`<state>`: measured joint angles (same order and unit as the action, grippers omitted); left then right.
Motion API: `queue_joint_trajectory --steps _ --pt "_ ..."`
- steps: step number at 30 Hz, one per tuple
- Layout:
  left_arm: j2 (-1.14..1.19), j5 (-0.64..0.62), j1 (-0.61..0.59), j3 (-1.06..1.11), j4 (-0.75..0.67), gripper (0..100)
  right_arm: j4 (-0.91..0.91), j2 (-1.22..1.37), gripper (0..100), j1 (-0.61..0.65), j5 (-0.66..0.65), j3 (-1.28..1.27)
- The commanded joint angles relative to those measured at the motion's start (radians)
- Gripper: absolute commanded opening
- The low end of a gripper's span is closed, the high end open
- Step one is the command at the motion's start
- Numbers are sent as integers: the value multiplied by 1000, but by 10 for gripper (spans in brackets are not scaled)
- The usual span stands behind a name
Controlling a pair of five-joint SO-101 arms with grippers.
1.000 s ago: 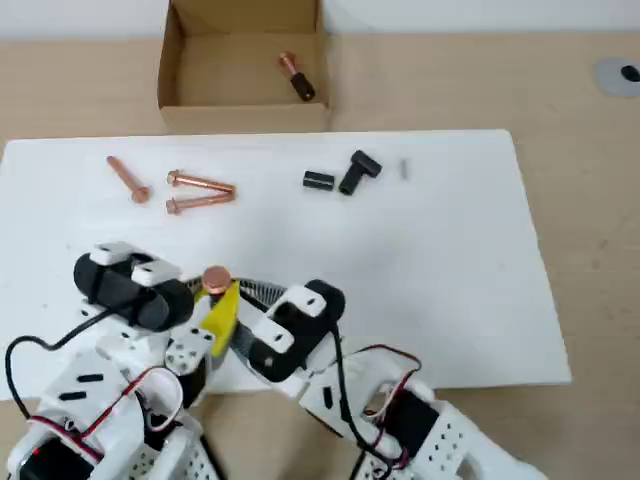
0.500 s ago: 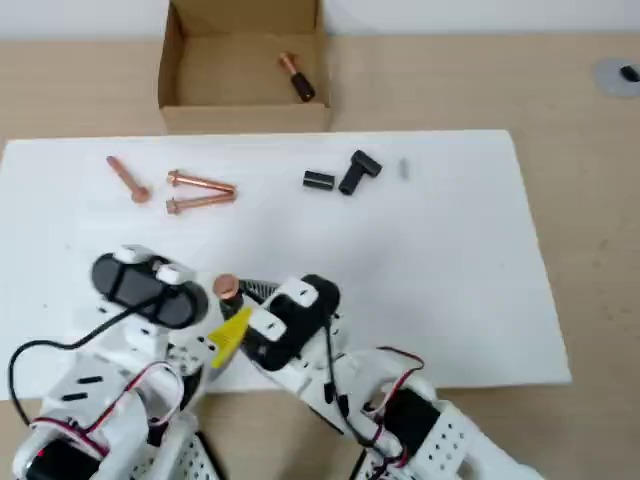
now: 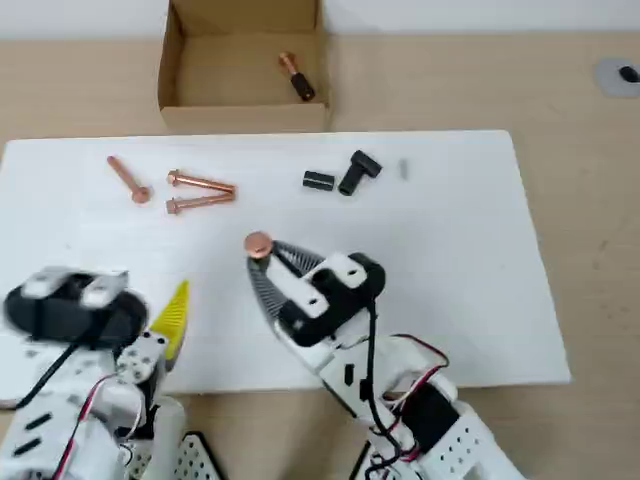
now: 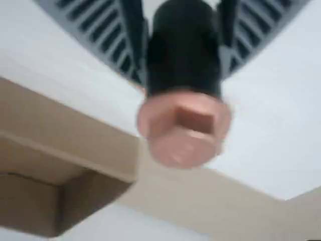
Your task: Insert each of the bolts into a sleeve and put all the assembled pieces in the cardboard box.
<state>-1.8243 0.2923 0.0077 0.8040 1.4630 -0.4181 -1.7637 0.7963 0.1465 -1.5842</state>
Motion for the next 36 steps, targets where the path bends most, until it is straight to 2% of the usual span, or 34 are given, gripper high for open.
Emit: queue_joint_trajectory --steps 1,6,10,16,25,36 --pt "22 -86 -57 -68 -78 221 14 13 9 -59 -46 94" --pt "222 -275 -270 -66 -187 221 38 202 9 -171 -51 263" --pt "476 -338 -298 -75 -269 221 80 479 9 -231 -54 475" --pt "713 -328 -269 -72 -425 221 75 997 9 -294 -57 869" --pt "901 -172 -212 -64 -423 221 81 1624 9 -315 -57 1497" --pt "1064 -166 -213 -6 -428 221 75 2313 9 -384 -51 2210"
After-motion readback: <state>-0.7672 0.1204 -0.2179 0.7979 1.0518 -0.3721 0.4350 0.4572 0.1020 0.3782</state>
